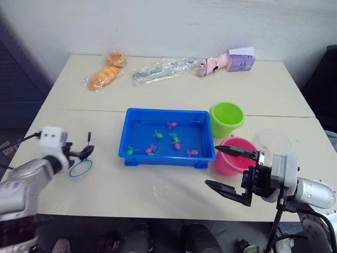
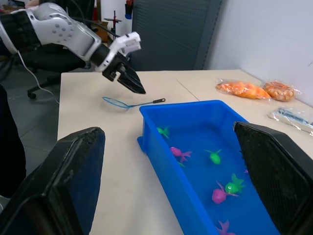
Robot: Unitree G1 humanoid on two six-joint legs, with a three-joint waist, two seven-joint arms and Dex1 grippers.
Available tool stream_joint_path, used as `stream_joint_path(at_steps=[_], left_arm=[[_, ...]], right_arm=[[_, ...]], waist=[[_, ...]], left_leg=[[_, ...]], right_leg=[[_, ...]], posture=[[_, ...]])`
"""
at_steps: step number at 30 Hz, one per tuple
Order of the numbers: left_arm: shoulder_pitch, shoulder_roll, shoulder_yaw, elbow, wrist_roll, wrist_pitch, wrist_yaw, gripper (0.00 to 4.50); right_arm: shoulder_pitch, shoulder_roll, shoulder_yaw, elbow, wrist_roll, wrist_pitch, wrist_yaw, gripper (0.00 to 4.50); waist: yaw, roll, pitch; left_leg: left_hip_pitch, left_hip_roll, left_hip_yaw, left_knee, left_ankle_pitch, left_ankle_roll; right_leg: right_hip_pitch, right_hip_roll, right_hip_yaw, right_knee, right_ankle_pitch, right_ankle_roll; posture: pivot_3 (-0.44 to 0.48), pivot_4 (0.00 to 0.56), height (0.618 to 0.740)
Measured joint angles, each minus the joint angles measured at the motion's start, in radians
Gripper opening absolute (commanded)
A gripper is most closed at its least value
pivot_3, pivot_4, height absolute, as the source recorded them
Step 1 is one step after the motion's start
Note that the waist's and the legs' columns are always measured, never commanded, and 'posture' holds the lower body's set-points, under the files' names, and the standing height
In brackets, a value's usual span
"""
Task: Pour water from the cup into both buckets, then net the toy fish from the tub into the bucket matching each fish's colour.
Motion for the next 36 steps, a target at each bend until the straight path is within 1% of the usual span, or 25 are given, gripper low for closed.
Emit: stream_joint_path(at_steps=[4, 8, 9, 10, 11, 12, 18, 19, 22, 24, 25, 28, 30, 31, 32, 34, 35, 36], left_arm=[[-0.071, -0.033, -0.051, 0.123, 0.050, 0.010, 0.031, 4.50], [-0.144, -0.063, -0.072, 0.227, 0.078, 0.020, 0.047, 4.50], [-0.162, -0.065, -0.074, 0.254, 0.084, 0.023, 0.047, 3.97], [-0.173, -0.068, -0.077, 0.270, 0.093, 0.024, 0.048, 3.73], [-0.179, -0.069, -0.078, 0.285, 0.101, 0.023, 0.048, 3.24], [-0.183, -0.069, -0.078, 0.293, 0.104, 0.023, 0.047, 3.00], [-0.190, -0.073, -0.081, 0.301, 0.114, 0.021, 0.012, 0.34], [-0.188, -0.073, -0.077, 0.301, 0.114, 0.021, 0.003, 0.03], [-0.163, -0.067, -0.062, 0.297, 0.108, -0.029, -0.052, 0.03], [-0.133, -0.041, -0.063, 0.295, 0.086, -0.078, -0.137, 0.03], [-0.117, -0.016, -0.063, 0.294, 0.074, -0.112, -0.201, 0.03], [-0.091, 0.108, -0.051, 0.293, 0.024, -0.240, -0.442, 0.03], [-0.108, 0.209, -0.026, 0.276, -0.020, -0.388, -0.674, 0.03], [-0.141, 0.230, -0.026, 0.258, -0.040, -0.468, -0.790, 0.03], [-0.166, 0.237, -0.038, 0.242, -0.052, -0.525, -0.869, 0.03], [-0.202, 0.249, -0.080, 0.227, -0.056, -0.602, -0.976, 0.03], [-0.239, 0.244, -0.144, 0.217, -0.044, -0.659, -1.057, 0.03], [-0.271, 0.230, -0.197, 0.212, -0.032, -0.696, -1.110, 0.03]], right_arm=[[0.041, 0.000, -0.006, -0.030, -0.012, 0.000, -0.031, 4.45], [0.074, 0.003, -0.015, -0.051, -0.017, -0.001, -0.059, 4.45], [0.075, 0.006, -0.015, -0.058, -0.021, -0.001, -0.068, 4.50], [0.076, 0.008, -0.015, -0.065, -0.023, -0.001, -0.074, 4.50], [0.077, 0.008, -0.014, -0.069, -0.025, -0.001, -0.078, 4.50], [0.076, 0.008, -0.014, -0.069, -0.025, -0.001, -0.082, 4.50], [0.072, 0.008, -0.014, -0.069, -0.028, -0.001, -0.093, 4.50], [0.072, 0.008, -0.014, -0.068, -0.028, -0.001, -0.092, 4.50], [0.058, 0.002, -0.010, -0.067, -0.027, 0.006, -0.091, 4.50], [0.048, -0.009, -0.011, -0.067, -0.023, 0.021, -0.094, 4.50], [0.043, -0.017, -0.014, -0.068, -0.018, 0.034, -0.098, 4.50], [0.025, -0.056, -0.042, -0.070, 0.024, 0.094, -0.117, 4.50], [-0.001, -0.089, -0.067, -0.083, 0.075, 0.158, -0.140, 4.50], [-0.029, -0.110, -0.073, -0.091, 0.086, 0.198, -0.165, 4.50], [-0.054, -0.131, -0.073, -0.098, 0.089, 0.236, -0.192, 4.50], [-0.099, -0.164, -0.073, -0.107, 0.105, 0.310, -0.240, 4.50], [-0.150, -0.193, -0.071, -0.105, 0.146, 0.387, -0.280, 4.50], [-0.193, -0.211, -0.070, -0.102, 0.186, 0.437, -0.303, 4.50]], waist=[[0.004, -0.002, 0.001], [0.009, -0.003, 0.001], [0.011, -0.002, 0.001], [0.014, -0.002, 0.001], [0.015, -0.001, 0.000], [0.016, 0.000, 0.000], [0.034, 0.001, -0.001], [0.036, 0.001, -0.001], [0.036, 0.001, -0.001], [0.031, 0.000, 0.000], [0.029, -0.001, 0.000], [0.021, -0.004, 0.002], [0.021, -0.002, 0.003], [0.023, 0.000, 0.004], [0.028, 0.002, 0.004], [0.030, 0.004, 0.003], [0.029, 0.005, 0.004], [0.029, 0.005, 0.004]], left_leg=[[-0.001, 0.000, 0.000, 0.007, -0.001, 0.001], [0.000, 0.000, -0.001, 0.010, -0.002, 0.000], [0.001, 0.000, -0.001, 0.010, -0.002, -0.001], [0.001, 0.000, -0.001, 0.010, -0.001, -0.001], [0.002, 0.000, -0.001, 0.010, -0.001, -0.002], [0.002, 0.000, -0.001, 0.010, -0.001, -0.002], [0.002, 0.000, -0.001, 0.010, -0.002, -0.001], [0.002, -0.001, -0.001, 0.010, -0.002, -0.001], [0.001, 0.000, 0.000, 0.010, -0.002, 0.000], [0.000, 0.000, 0.000, 0.010, -0.001, -0.001], [0.000, 0.000, -0.001, 0.010, -0.001, -0.001], [-0.001, 0.001, -0.001, 0.010, -0.001, -0.003], [-0.001, 0.001, -0.001, 0.010, -0.002, -0.004], [-0.001, 0.001, 0.000, 0.010, -0.003, -0.005], [-0.001, 0.000, -0.001, 0.010, -0.003, -0.005], [-0.001, 0.000, -0.001, 0.010, -0.004, -0.005], [-0.003, -0.001, -0.001, 0.010, -0.003, -0.003], [-0.004, -0.001, -0.001, 0.010, -0.002, 0.000]], right_leg=[[0.000, 0.000, 0.000, 0.001, 0.000, 0.000], [0.002, -0.001, 0.000, 0.002, 0.000, 0.000], [0.002, -0.001, 0.001, 0.003, 0.000, 0.000], [0.002, -0.001, 0.001, 0.004, 0.000, 0.000], [0.001, -0.001, 0.001, 0.004, 0.000, 0.000], [0.002, -0.001, 0.001, 0.005, 0.000, 0.000], [0.002, -0.001, 0.001, 0.005, 0.000, 0.000], [0.002, -0.002, 0.001, 0.005, 0.000, 0.000], [0.002, -0.002, 0.001, 0.004, 0.000, 0.000], [0.000, -0.002, 0.001, 0.004, 0.000, 0.000], [0.000, -0.001, 0.001, 0.004, 0.000, 0.000], [-0.002, -0.001, 0.000, 0.003, 0.000, 0.000], [-0.001, -0.001, 0.000, 0.002, 0.000, -0.001], [-0.001, -0.002, 0.000, 0.001, 0.000, -0.001], [0.000, -0.004, 0.000, 0.000, 0.000, -0.001], [0.000, -0.004, 0.000, 0.000, 0.000, -0.001], [-0.001, -0.005, 0.000, -0.001, 0.000, -0.001], [-0.001, -0.005, 0.000, -0.001, 0.000, -0.001]], posture=[[0.000, 0.150, 0.740], [0.000, 0.150, 0.740], [0.000, 0.150, 0.740], [0.000, 0.150, 0.740], [0.000, 0.150, 0.740], [0.000, 0.150, 0.740], [0.000, 0.150, 0.740], [0.000, 0.150, 0.740], [0.000, 0.150, 0.740], [0.000, 0.150, 0.740], [0.000, 0.150, 0.740], [0.000, 0.150, 0.740], [0.000, 0.150, 0.740], [0.000, 0.150, 0.740], [0.000, 0.150, 0.740], [0.000, 0.150, 0.740], [0.000, 0.150, 0.740], [0.000, 0.150, 0.740]])
